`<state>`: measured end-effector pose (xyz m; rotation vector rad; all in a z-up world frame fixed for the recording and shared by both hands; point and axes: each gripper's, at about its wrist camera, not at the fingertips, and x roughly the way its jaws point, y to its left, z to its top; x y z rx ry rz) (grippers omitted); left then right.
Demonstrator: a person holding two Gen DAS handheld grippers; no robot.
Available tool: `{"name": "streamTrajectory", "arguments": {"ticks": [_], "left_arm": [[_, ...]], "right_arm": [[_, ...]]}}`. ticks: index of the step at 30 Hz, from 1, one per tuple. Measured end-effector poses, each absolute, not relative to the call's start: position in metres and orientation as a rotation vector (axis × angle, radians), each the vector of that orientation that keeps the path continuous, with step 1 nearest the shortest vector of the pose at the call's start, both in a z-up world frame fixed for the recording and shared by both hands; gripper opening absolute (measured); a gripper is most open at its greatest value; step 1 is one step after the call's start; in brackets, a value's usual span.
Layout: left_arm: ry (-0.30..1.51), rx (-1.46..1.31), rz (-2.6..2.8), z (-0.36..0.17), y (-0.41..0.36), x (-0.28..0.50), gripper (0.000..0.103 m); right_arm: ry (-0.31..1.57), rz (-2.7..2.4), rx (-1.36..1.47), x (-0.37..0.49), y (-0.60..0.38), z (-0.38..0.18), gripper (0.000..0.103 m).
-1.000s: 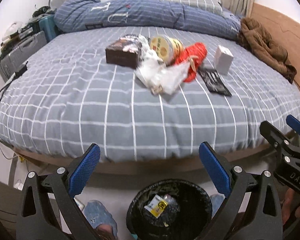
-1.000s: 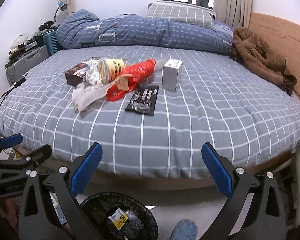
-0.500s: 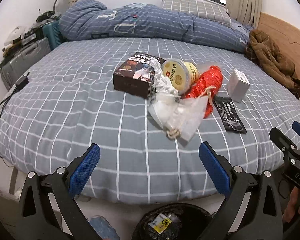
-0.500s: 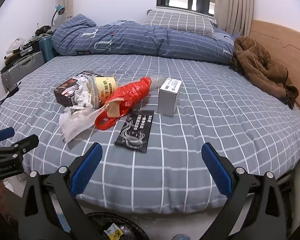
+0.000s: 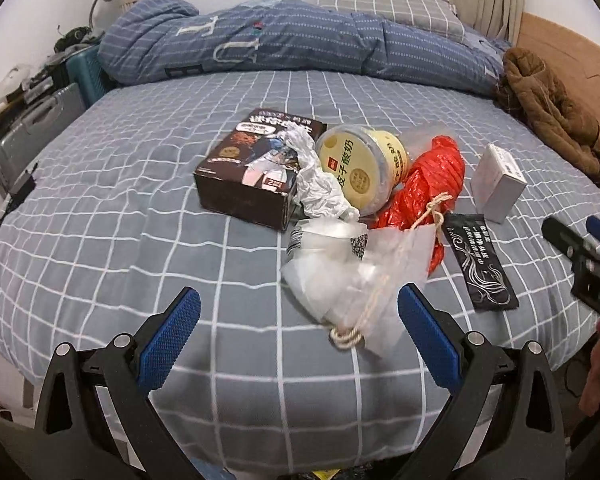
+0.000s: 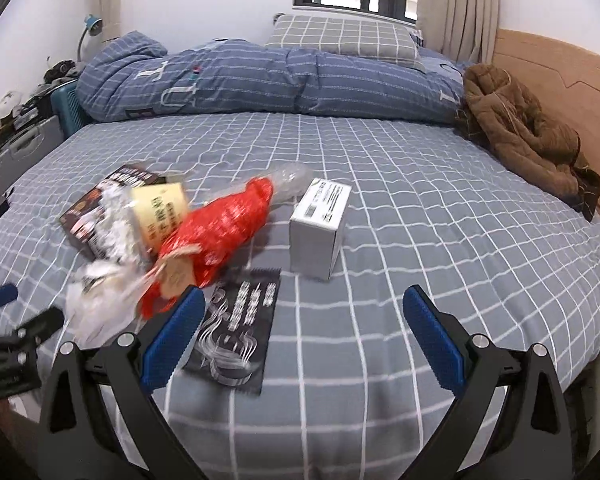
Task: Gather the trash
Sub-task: 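Move both open tools back over the trash on the bed, then grasp the white plastic bag with the left tool while the right tool grasps the white box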
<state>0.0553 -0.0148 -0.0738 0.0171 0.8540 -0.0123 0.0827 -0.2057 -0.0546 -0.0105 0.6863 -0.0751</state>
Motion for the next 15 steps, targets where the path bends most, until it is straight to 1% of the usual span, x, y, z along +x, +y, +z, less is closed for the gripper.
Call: {"name": "streamTrajectory", "arguments": {"ticks": [10, 13, 15], "left_arm": [[0.893, 0.032, -0.025, -0.091, -0.024, 0.089, 0.097], [0.909, 0.033, -0.032, -0.096, -0.028, 0.100, 0.096], [0.911, 0.040, -0.028, -0.097, -0.030, 0.106, 0.096]], "right_arm": [[0.702, -0.103, -0.004, 0.131, -0.218, -0.063, 0.095], [0.718, -0.108, 0.000, 0.145, -0.222, -0.067, 0.090], [0.724, -0.108, 0.006, 0.151, -0.225, -0.070, 0.089]]}}
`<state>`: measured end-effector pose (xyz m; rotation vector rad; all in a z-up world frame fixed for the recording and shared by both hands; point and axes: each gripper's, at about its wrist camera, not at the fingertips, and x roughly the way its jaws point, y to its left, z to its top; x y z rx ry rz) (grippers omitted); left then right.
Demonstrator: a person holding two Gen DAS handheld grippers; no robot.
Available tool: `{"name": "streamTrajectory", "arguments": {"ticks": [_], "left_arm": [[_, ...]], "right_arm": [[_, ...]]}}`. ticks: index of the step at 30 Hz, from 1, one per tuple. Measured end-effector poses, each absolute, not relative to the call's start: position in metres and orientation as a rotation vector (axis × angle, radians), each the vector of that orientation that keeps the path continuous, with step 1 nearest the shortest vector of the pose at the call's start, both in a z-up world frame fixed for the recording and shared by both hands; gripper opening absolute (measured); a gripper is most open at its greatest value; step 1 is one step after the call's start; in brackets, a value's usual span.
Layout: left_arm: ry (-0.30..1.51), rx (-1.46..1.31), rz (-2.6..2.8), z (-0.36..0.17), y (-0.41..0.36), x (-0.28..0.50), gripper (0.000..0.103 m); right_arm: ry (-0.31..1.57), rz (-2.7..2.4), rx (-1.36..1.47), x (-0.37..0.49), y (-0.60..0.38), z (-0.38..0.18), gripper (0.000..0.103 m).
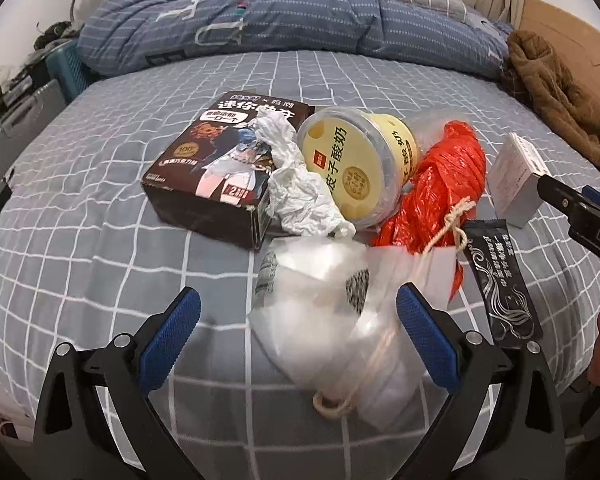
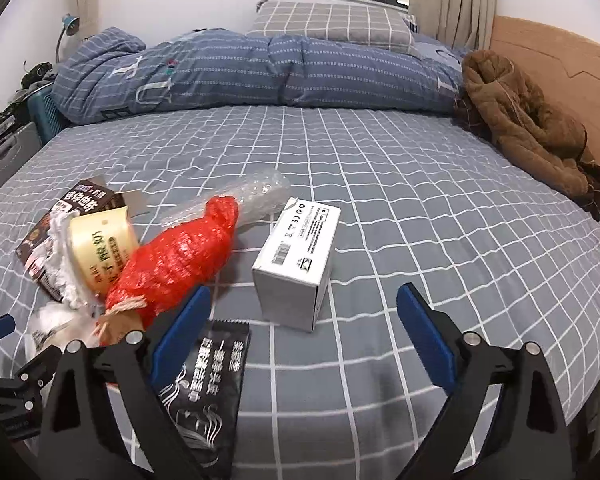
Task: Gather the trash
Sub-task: 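Grasp the white plastic bag with the left tool while the right tool grasps the white box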
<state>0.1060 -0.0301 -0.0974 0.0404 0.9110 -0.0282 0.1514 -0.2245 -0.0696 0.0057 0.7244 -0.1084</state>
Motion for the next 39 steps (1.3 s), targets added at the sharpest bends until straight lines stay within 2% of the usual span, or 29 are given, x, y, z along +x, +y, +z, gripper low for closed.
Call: {"name": "streamTrajectory", "arguments": {"ticks": [6, 9, 11, 15, 17, 18, 26, 39], "left_arm": [[0.941, 0.042, -0.035, -0.107, -0.030, 0.115, 0.087], [0.956, 0.036, -0.043, -0.111, -0.029, 0.117, 0.077], [0.966, 0.028, -0.057, -0.114, -0.028, 0.117, 0.062], [0.978, 0.031, -0.070, -0.119, -0.031, 0.117, 0.055], [0.985, 0.026, -0.084, -0.120, -0.033, 0.116, 0.046], [0.985, 0.024, -0.090, -0.121, -0.033, 0.116, 0.045], [0.970, 0.018, -0.090, -0.114, -0.033, 0.111, 0.030], [0.965, -0.008, -0.109, -0.102, -0.027, 0.107, 0.025]], "right_arm": [[0.749, -0.104, 0.004, 0.169, -0.224, -0.078, 0.075], [0.757, -0.100, 0.006, 0.176, -0.223, -0.081, 0.070], [0.761, -0.099, 0.009, 0.180, -0.222, -0.083, 0.066], [0.779, -0.096, 0.012, 0.185, -0.221, -0.087, 0.054], [0.790, -0.093, 0.010, 0.187, -0.221, -0.091, 0.046], [0.793, -0.094, 0.007, 0.188, -0.221, -0.091, 0.043], [0.780, -0.099, 0.019, 0.185, -0.224, -0.088, 0.042], [0.758, -0.091, 0.019, 0.181, -0.224, -0.076, 0.042]]}}
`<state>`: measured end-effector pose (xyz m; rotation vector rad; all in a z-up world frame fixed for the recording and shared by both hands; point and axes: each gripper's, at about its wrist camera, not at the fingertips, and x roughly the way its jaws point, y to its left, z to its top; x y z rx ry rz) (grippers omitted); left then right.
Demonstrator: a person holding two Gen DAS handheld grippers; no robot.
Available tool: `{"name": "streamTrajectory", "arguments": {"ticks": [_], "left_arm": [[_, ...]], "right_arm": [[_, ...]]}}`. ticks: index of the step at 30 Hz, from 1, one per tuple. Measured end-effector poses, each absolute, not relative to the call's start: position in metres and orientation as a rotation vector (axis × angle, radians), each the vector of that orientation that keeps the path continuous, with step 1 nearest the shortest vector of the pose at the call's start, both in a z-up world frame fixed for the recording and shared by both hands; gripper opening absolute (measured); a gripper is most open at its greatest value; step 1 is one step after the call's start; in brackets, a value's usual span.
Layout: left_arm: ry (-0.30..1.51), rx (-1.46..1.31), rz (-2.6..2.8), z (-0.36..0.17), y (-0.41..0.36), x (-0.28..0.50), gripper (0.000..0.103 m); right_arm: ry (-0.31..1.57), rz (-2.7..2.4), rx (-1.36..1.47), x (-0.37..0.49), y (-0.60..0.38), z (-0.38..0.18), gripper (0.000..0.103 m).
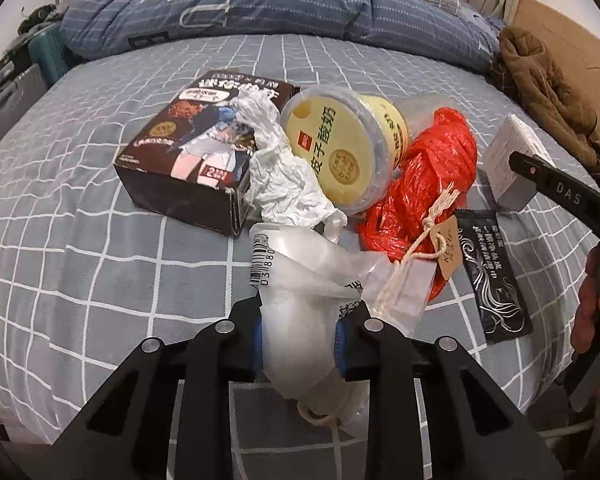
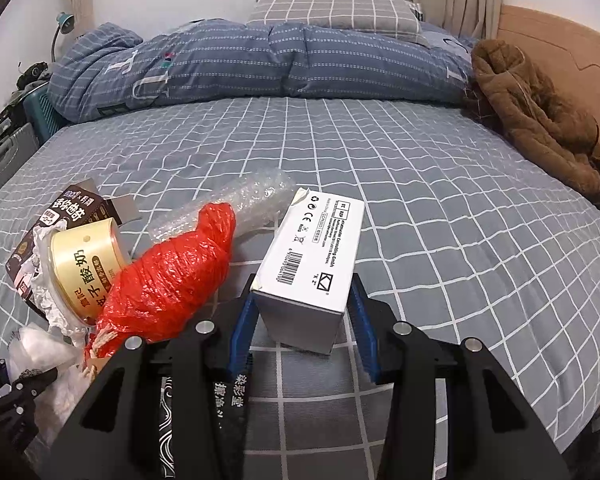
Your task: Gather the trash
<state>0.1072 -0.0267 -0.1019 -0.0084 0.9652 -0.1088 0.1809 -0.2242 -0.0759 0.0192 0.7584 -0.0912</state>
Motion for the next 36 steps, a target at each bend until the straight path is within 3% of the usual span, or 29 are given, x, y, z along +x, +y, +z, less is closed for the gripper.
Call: {"name": "streamTrajectory", "arguments": {"ticks": [36], "left_arm": [[0.862, -0.029, -0.094, -0.025, -0.011, 0.071, 0.024]], "right_arm": [[0.679, -0.007, -0.014, 0.120, -0.200, -0.018, 0.042]]}}
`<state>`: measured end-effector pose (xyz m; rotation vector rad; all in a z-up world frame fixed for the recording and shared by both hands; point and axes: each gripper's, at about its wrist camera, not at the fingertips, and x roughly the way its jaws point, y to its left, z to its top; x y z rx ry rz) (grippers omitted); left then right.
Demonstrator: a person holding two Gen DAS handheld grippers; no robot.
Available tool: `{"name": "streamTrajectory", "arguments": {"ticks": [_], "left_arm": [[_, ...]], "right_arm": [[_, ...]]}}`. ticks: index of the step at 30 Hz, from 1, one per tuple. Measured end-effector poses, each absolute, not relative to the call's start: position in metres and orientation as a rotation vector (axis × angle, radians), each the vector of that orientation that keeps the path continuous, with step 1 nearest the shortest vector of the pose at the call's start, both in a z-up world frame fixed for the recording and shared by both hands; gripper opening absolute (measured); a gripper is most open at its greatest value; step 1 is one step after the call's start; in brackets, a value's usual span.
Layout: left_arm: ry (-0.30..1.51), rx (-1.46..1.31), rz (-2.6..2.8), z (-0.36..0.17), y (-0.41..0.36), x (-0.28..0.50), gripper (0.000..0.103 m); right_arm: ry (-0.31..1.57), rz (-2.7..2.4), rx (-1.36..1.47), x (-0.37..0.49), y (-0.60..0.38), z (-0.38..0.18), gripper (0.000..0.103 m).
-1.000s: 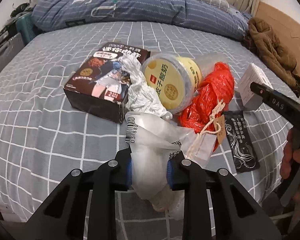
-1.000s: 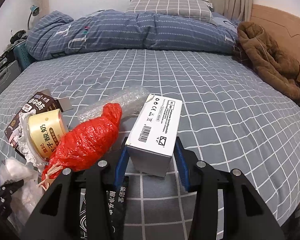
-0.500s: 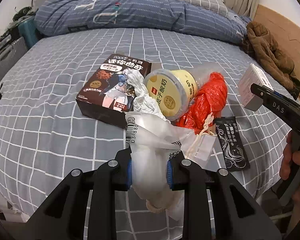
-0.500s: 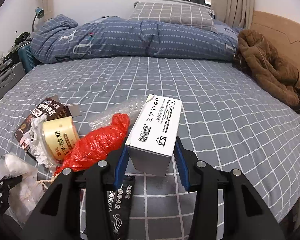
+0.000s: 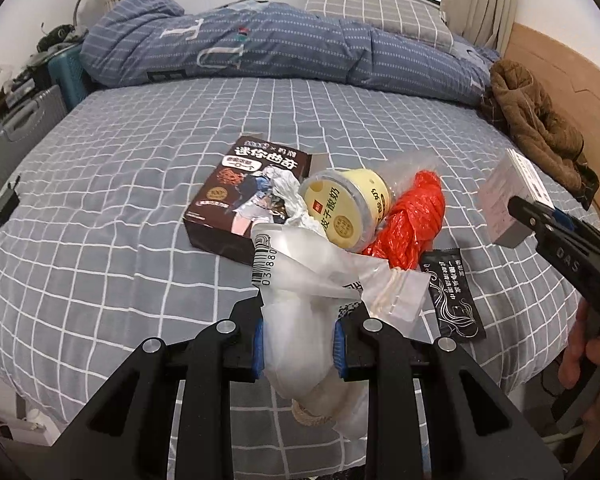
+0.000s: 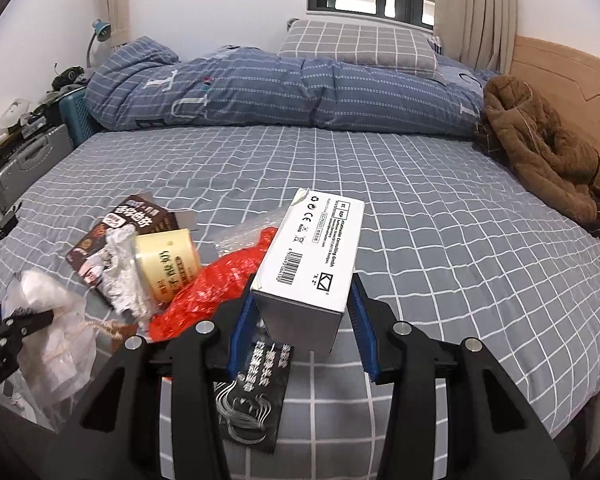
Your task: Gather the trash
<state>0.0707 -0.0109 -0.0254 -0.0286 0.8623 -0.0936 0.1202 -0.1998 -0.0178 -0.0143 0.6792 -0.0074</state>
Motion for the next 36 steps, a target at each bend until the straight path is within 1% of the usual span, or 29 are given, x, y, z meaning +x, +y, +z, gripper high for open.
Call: {"name": "streamTrajectory", "arguments": {"ticks": [16, 36], "left_arm": [[0.797, 0.003, -0.104, -0.002, -0.018, 0.034, 0.024], [0.797, 0.007, -0.104, -0.007, -0.016, -0.015, 0.024]], "right_arm": [[0.647, 0.048, -0.025, 0.053, -0.189, 0.001, 0.042], [0.649, 0.101, -0.056, -0.003, -0.166, 0.003, 0.042]]}}
